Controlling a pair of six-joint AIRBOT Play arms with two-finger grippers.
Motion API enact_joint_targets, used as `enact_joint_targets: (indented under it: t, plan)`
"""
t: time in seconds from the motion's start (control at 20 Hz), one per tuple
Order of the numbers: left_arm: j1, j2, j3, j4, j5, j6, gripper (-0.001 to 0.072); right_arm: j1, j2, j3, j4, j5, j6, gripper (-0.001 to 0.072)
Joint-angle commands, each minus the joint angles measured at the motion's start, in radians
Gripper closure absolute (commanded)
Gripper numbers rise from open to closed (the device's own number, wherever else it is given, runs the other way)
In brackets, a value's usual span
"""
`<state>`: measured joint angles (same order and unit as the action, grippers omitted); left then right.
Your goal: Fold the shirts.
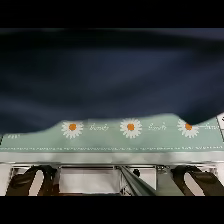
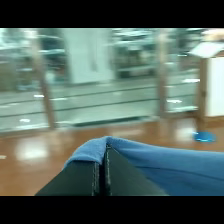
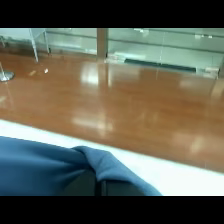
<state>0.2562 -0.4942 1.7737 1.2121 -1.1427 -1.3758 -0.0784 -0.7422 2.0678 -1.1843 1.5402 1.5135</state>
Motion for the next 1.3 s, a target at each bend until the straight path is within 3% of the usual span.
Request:
enact_joint_targets:
  t: [0.0, 0.25, 0.4, 0.55, 0.75, 0.9, 1.05, 1.25]
  plan:
    - [0.001, 0.045, -0.034, 0.099, -0.082, -0.027, 0.0686, 0.0, 0.043, -0.013, 0.008, 0.127, 0.035, 0.068]
    - [0.0, 0.013, -0.413, -0.035, -0.069, -0.072, 0.0685, 0.0, 0.044, -0.389, 0.174, 0.122, -0.002, 0.068]
    - [-0.002, -0.077, -0.631, -0.095, 0.022, -0.032, 0.0686, 0.0, 0.031, -0.718, 0.089, -0.1, -0.028, 0.068]
    - [-0.022, -0.231, -0.732, -0.095, 0.119, -0.031, 0.0686, 0.0, -0.077, -0.935, 0.103, -0.294, -0.037, 0.068]
    - [-0.099, -0.486, -0.722, -0.099, 0.326, -0.04, 0.0686, 0.0, -0.367, -0.93, 0.151, -0.494, -0.063, 0.068]
    - [-0.139, -0.687, -0.668, -0.101, 0.426, -0.132, 0.0685, 0.0, -0.618, -0.803, 0.247, -0.574, -0.082, 0.068]
    - [-0.146, -0.843, -0.613, -0.163, 0.451, -0.193, 0.0685, 0.0, -0.834, -0.627, 0.304, -0.578, -0.082, 0.068]
    - [-0.143, -0.908, -0.601, -0.27, 0.395, -0.161, 0.0685, -0.003, -0.949, -0.518, 0.337, -0.502, -0.09, 0.068]
